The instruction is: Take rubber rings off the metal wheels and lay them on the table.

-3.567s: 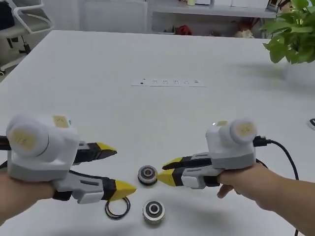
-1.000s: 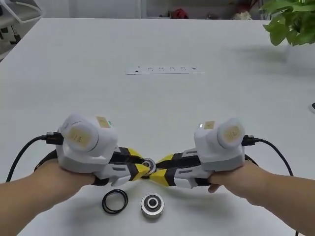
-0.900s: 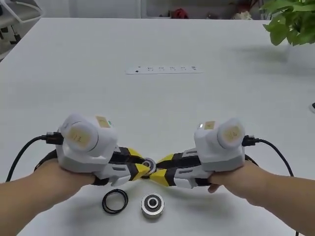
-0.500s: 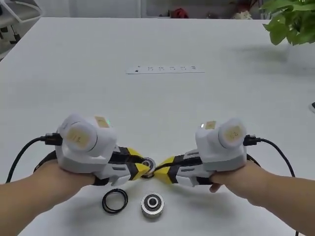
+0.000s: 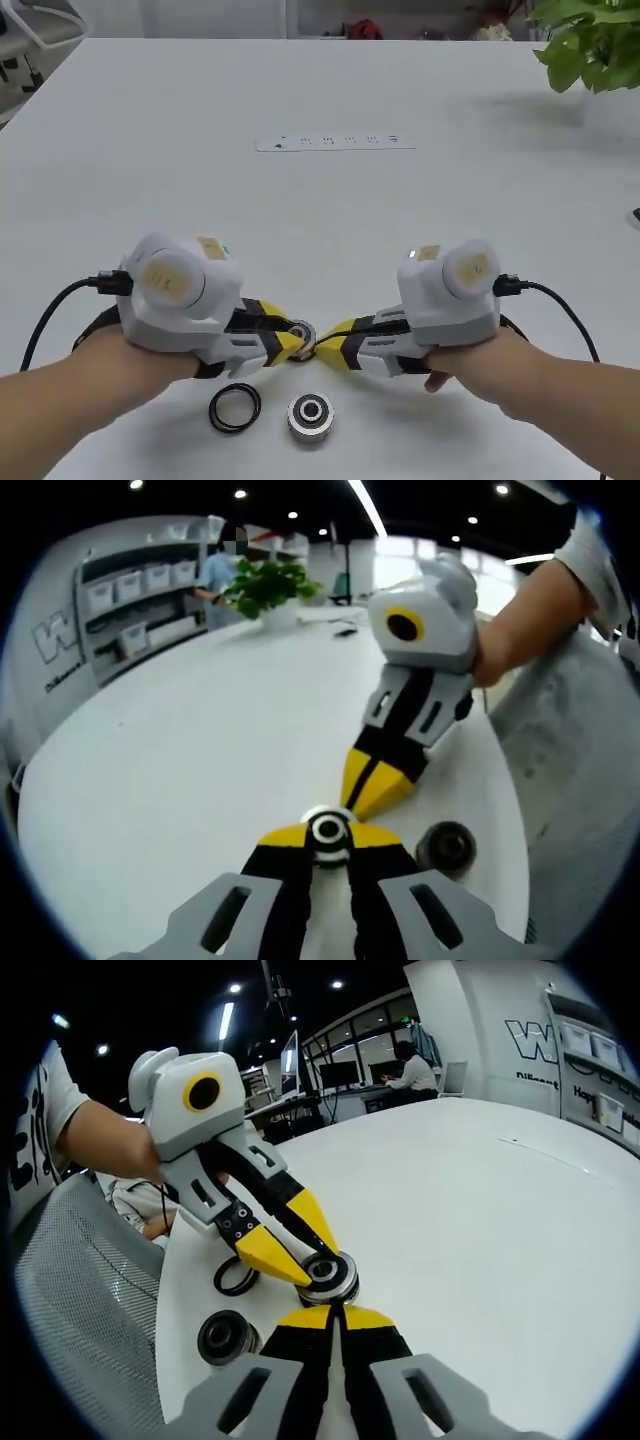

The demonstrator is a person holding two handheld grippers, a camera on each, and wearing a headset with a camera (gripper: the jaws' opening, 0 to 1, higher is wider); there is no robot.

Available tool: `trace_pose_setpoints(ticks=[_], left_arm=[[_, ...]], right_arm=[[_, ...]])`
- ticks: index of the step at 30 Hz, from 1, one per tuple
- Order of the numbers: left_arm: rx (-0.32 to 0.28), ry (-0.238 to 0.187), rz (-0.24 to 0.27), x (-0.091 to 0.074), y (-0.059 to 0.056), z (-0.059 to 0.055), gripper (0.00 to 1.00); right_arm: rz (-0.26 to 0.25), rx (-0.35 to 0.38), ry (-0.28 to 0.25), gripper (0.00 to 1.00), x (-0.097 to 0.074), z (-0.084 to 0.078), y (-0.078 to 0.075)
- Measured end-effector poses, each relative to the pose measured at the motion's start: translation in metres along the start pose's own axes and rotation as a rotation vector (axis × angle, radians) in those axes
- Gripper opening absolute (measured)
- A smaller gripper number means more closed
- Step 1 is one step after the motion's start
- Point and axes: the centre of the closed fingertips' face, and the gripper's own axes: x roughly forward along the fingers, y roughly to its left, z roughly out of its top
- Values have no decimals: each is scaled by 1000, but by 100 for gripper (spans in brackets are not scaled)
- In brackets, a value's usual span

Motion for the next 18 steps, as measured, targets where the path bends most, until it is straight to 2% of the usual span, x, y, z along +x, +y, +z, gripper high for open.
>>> trace_pose_setpoints(ticks=[4,15,18], left_arm=[[0,1,-2,0,0,0,14],[8,1,-5,-1,0,-1,13],[13,3,-5,-1,0,-1,13]], right_arm=[[0,21,-7,0,0,1,0],[-4,136,-42,0,-3,2,-6],[-10,207,-92,0,-6,9,-11]])
